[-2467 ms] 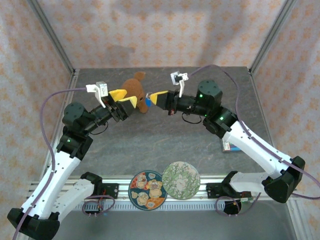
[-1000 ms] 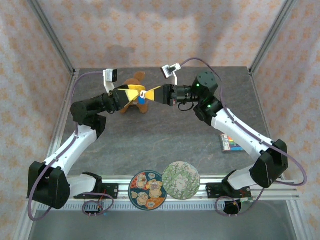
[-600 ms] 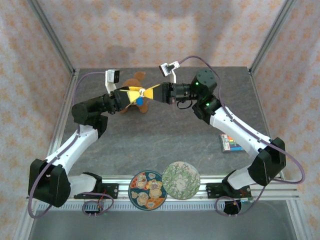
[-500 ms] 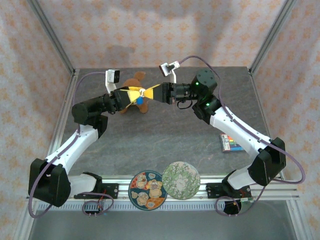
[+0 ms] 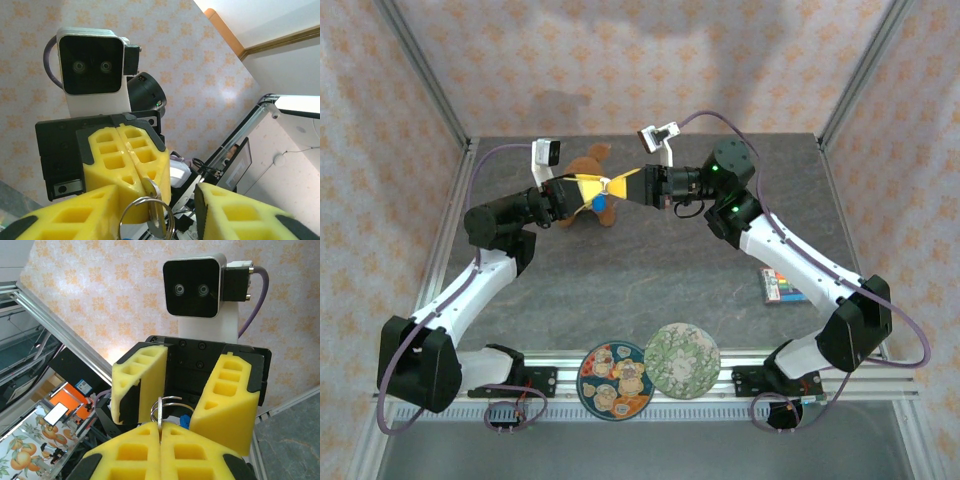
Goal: Remove the keys from the keyring
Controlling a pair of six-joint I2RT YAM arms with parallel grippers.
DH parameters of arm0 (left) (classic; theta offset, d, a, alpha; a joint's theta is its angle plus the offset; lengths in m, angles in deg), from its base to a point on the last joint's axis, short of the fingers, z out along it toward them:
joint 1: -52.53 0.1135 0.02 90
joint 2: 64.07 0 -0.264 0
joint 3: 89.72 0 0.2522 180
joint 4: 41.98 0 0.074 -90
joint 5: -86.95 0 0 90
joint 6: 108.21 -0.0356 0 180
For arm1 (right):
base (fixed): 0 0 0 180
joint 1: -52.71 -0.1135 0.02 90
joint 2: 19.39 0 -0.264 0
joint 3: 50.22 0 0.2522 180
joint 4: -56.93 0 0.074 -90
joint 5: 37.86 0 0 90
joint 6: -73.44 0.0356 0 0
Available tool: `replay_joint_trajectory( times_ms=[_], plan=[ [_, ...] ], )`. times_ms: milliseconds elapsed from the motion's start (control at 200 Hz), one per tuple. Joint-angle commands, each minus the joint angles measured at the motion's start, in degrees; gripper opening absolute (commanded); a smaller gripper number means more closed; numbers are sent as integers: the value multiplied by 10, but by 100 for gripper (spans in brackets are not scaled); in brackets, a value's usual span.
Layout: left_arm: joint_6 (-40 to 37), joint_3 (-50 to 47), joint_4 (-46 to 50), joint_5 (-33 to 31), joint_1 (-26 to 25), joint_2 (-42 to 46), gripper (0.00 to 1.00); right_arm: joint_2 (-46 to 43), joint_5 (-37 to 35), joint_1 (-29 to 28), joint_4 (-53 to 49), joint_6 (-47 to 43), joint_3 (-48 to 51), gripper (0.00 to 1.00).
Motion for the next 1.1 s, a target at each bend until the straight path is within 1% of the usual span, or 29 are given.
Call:
replay_joint_trajectory(
  times_ms=[0, 165, 400, 480, 586, 681, 871, 896, 916, 961, 986, 1091],
  plan=[
    [5, 18, -46, 16, -4, 6, 37, -11, -5, 4, 19, 5, 1, 0],
    [5, 19, -46, 17, -4, 5, 29, -10, -3, 4, 20, 8, 3, 0],
    [5, 22, -46, 17, -4, 2, 23, -13, -7, 5, 23, 10, 13, 0],
    [2, 23, -45, 19, -3, 1, 19, -15, -13, 6, 16, 6, 14, 0],
    [-6, 23, -33, 19, -1, 1, 15, -22, -28, 6, -36, -22, 9, 0],
    [-30, 19, -7, 16, 1, 9, 12, -32, -44, 6, -81, -53, 9, 0],
    [-72, 12, 41, 7, 2, 25, 10, -57, -77, 6, -136, -107, 13, 0],
    [-74, 11, 43, 5, 2, 26, 11, -59, -80, 6, -136, -109, 15, 0],
    [-75, 11, 45, 4, 2, 26, 14, -60, -81, 6, -135, -110, 17, 0],
    [-76, 11, 48, 2, 3, 27, 27, -61, -82, 5, -134, -109, 18, 0],
    [-76, 10, 49, 1, 3, 27, 33, -61, -81, 6, -133, -107, 17, 0],
    [-80, 8, 52, -1, 6, 31, 40, -61, -75, 6, -132, -105, 17, 0]
  ],
)
